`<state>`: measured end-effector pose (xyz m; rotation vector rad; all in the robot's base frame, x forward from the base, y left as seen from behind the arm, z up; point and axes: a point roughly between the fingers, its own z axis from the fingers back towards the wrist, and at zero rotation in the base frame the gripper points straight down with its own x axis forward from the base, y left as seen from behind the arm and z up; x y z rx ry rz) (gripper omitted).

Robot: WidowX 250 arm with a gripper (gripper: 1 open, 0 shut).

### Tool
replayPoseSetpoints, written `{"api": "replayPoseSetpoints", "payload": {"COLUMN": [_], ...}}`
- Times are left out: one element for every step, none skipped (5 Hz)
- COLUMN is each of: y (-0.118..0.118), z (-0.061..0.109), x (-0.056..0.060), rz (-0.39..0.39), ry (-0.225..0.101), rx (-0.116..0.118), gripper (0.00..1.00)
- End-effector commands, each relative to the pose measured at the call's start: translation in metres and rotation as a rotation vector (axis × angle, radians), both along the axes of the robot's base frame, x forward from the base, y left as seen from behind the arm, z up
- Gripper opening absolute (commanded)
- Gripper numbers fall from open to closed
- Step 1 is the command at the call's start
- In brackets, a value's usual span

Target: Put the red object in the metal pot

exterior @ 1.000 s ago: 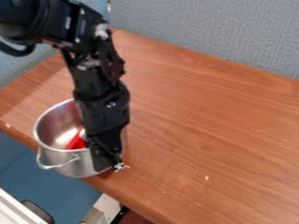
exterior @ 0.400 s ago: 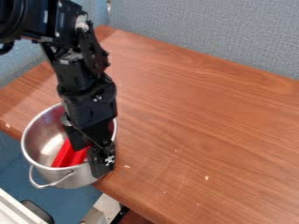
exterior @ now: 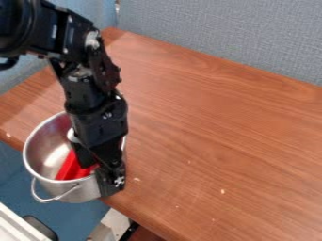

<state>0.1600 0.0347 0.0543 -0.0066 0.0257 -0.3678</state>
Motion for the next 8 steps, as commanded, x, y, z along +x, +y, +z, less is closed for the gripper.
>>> {"api": "replayPoseSetpoints", "payload": {"y": [-0.006,0.001,0.004,0.005,0.005,0.010,0.009,0.009], "z": [0.012,0.008,0.014,0.028,0.017,-0.004,0.000,-0.005], "x": [0.000,0.004,0.009,0.017,0.026,0.033,0.033,0.032], "rz": [-0.005,0.049,0.096,0.143,0.195,0.252,0.212,0.161], "ry": [-0.020,-0.028,-0.047,-0.077,-0.090,-0.099,-0.118,-0.123], "rx": [0.022,0.034,0.041,0.038,0.061,0.066,0.063,0.059], "gripper": [1.00,0.00,1.00,1.00,1.00,1.00,1.00,1.00]}}
